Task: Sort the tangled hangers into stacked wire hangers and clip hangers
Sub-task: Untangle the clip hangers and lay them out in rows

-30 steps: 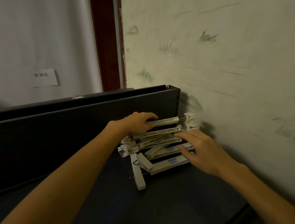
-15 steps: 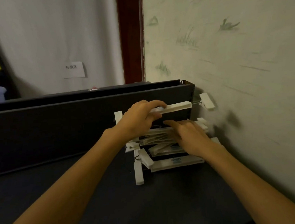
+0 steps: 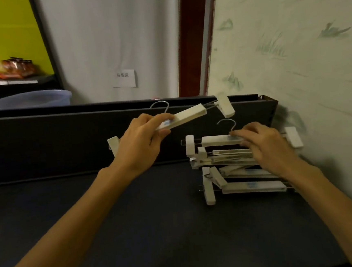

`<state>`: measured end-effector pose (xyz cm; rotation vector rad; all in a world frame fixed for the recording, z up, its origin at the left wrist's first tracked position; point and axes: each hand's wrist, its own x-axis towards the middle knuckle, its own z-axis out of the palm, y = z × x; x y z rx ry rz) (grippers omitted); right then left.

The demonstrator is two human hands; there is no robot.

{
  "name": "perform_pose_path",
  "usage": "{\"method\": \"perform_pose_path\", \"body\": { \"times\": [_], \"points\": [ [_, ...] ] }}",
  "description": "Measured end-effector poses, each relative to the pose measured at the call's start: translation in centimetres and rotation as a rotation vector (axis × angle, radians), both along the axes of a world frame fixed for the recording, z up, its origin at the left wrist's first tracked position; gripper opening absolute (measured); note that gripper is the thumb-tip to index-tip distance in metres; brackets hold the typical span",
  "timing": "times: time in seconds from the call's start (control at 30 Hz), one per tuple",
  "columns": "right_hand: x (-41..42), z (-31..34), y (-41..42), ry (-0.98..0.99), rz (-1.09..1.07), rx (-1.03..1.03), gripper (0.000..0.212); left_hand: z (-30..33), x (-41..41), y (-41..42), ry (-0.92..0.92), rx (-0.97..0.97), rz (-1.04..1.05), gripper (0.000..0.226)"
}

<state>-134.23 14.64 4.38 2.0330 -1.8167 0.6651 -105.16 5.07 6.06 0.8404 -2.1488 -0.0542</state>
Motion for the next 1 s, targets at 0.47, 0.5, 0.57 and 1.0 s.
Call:
{"method": "perform_pose_path", "body": {
  "times": [0.47,0.5,0.57,1.0],
  "points": [
    [29.2,-7.6,4.1,-0.031,0.179,0.132,0.058,-9.6,25.9,-3.8,-0.220,0.351,0.032,0.039],
    [30.9,-8.3,4.0,-0.055,0.186,0.143,0.058,-10.2,27.3,-3.9,-0.252,0.372,0.030,0.039],
    [33.8,-9.5,3.9,-0.107,0.203,0.169,0.054,-11.0,29.4,-3.7,-0.284,0.407,0.030,0.037],
    [40.4,-11.1,3.6,-0.121,0.163,0.114,0.042,-11.6,31.0,-6.3,-0.325,0.417,0.053,0.035]
  ]
}}
